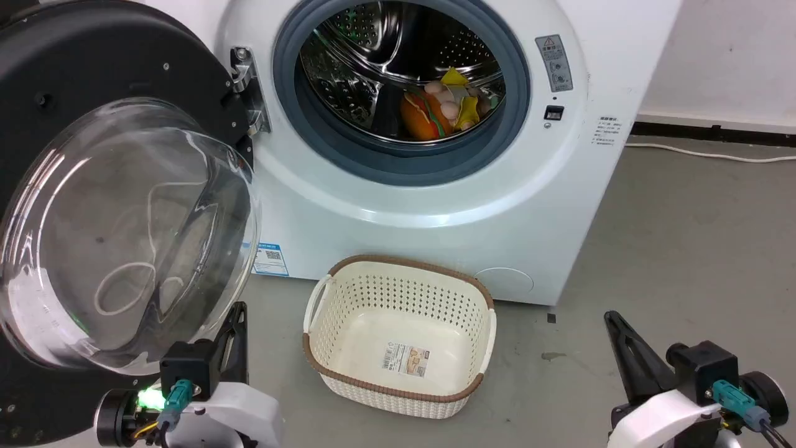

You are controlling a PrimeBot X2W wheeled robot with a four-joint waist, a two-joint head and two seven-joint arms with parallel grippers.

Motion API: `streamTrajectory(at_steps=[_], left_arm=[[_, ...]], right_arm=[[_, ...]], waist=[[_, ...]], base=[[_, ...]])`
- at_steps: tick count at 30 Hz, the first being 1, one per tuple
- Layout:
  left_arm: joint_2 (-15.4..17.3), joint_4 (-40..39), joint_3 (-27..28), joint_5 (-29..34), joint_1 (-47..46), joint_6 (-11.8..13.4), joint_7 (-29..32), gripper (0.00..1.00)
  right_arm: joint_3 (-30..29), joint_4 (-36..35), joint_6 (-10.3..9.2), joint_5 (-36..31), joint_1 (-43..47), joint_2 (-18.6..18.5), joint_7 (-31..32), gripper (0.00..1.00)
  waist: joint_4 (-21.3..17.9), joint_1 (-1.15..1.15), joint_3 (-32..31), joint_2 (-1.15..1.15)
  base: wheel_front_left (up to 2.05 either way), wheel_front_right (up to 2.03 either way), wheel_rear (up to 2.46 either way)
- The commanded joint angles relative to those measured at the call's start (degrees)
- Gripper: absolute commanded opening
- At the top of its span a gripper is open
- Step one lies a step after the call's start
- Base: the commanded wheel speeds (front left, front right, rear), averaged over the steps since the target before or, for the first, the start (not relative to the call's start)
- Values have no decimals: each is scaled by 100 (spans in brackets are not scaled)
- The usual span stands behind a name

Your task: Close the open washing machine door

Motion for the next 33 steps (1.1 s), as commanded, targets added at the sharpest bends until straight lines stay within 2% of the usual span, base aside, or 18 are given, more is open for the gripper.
streamTrajectory(at_steps=[1,31,32,33], left_arm=[[-4,-26,16,15,80,16,2,0],[-4,-26,16,15,80,16,2,0],[0,-1,0,0,0,0,0,100],[0,2,-2,-1,-2,0,0,100]], right_arm=[[-1,10,5,-43,-79,11,7,0],[-1,10,5,-43,-79,11,7,0],[0,0,0,0,0,0,0,100],[0,-1,0,3,2,0,-1,100]], waist=[[0,0,0,0],[0,0,0,0],[0,0,0,0],[0,0,0,0]], base=[[0,0,0],[0,0,0],[0,0,0],[0,0,0]])
